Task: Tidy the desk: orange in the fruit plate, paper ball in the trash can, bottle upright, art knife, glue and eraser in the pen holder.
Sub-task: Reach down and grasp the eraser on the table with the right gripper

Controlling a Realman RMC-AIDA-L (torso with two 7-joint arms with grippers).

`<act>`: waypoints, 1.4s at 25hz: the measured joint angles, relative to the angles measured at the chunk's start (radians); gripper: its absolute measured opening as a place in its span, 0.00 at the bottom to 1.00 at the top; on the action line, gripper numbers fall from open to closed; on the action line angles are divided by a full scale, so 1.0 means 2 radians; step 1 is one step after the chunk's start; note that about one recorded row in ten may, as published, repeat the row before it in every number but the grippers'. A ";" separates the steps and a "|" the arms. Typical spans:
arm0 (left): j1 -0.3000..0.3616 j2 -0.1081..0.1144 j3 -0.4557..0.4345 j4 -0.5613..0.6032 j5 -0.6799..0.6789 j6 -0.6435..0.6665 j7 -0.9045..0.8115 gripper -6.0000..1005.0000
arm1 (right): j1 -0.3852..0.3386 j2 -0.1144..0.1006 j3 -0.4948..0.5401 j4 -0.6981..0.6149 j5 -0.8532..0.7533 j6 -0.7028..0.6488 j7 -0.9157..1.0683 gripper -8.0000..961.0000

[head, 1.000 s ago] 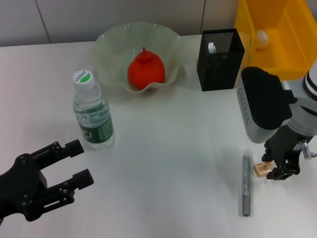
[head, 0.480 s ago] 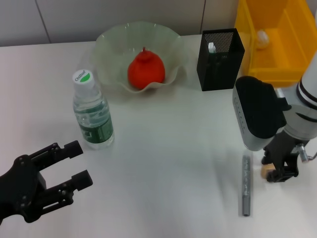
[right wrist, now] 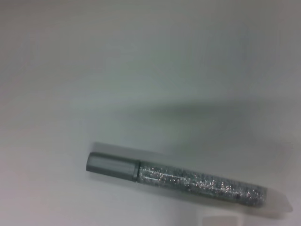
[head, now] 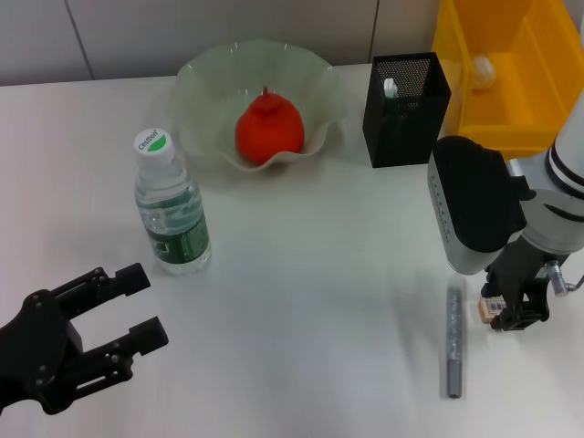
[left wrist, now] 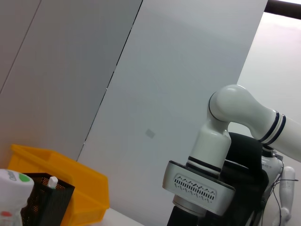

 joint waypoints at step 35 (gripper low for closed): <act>0.004 0.001 0.000 0.000 -0.001 0.003 0.000 0.74 | -0.042 0.000 0.004 -0.124 -0.006 0.010 0.072 0.15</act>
